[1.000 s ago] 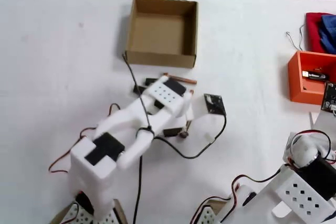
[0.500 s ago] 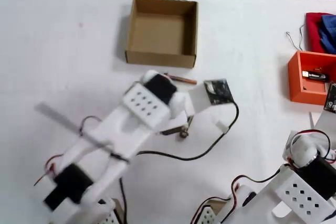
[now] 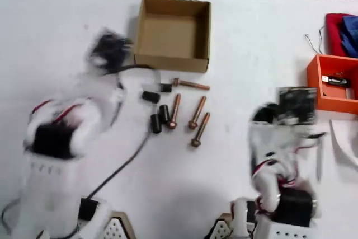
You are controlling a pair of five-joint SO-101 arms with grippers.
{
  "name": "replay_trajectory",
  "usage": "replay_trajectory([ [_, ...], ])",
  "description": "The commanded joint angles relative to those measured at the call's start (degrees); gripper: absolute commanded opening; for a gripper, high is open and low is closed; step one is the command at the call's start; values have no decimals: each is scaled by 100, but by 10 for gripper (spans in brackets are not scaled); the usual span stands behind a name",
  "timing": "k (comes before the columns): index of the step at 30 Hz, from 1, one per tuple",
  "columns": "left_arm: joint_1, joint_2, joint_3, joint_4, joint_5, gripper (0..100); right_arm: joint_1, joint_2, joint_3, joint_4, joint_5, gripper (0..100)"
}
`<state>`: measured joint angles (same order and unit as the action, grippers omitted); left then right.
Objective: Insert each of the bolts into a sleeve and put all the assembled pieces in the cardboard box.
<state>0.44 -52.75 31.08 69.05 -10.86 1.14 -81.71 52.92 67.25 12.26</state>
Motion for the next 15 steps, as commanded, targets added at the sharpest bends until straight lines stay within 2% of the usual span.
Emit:
replay_trajectory([
  [1,-554,-1090,813,-993,607,24,-1253,-207,686,-1578,-53,21],
  [5,-844,-1943,1868,-1354,211,24,-1956,-251,1442,-3055,-53,21],
  [11,-1644,-3288,3046,-1389,-1029,24,-2114,-259,1468,-3187,-53,21],
  [15,-1697,-4273,3714,-1574,-1415,24,-2123,-259,1495,-3187,-53,21],
])
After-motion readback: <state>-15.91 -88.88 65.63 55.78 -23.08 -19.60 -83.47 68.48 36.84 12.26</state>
